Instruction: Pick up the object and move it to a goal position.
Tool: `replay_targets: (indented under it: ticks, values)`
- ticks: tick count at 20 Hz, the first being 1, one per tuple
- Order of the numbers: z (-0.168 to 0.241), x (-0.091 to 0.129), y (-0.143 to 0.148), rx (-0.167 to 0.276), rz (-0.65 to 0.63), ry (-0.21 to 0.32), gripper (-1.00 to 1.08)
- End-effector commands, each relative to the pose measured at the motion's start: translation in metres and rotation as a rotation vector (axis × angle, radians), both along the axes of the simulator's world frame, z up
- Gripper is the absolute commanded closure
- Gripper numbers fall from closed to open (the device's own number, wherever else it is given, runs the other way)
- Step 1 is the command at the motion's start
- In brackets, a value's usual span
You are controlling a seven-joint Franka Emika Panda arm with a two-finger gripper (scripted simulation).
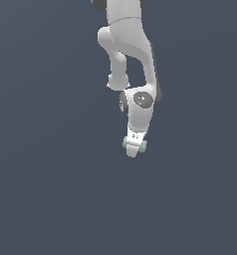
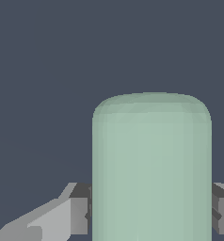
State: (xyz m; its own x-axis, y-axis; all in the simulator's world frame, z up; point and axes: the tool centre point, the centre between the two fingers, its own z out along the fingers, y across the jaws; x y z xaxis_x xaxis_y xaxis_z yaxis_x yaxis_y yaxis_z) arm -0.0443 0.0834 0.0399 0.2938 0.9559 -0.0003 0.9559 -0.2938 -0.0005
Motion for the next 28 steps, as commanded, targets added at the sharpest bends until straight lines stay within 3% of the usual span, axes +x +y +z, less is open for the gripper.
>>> replay_targets:
  ticks: [1,16,28]
  values:
    - [-0.001,0.0,0.0,0.0,0.0,0.0,1.08]
    - [0.01,0.0,0.0,0.0,0.0,-0.002,1.08]
    - [0.091,-0.004,0.0,-0.001,0.001,-0.001,1.08]
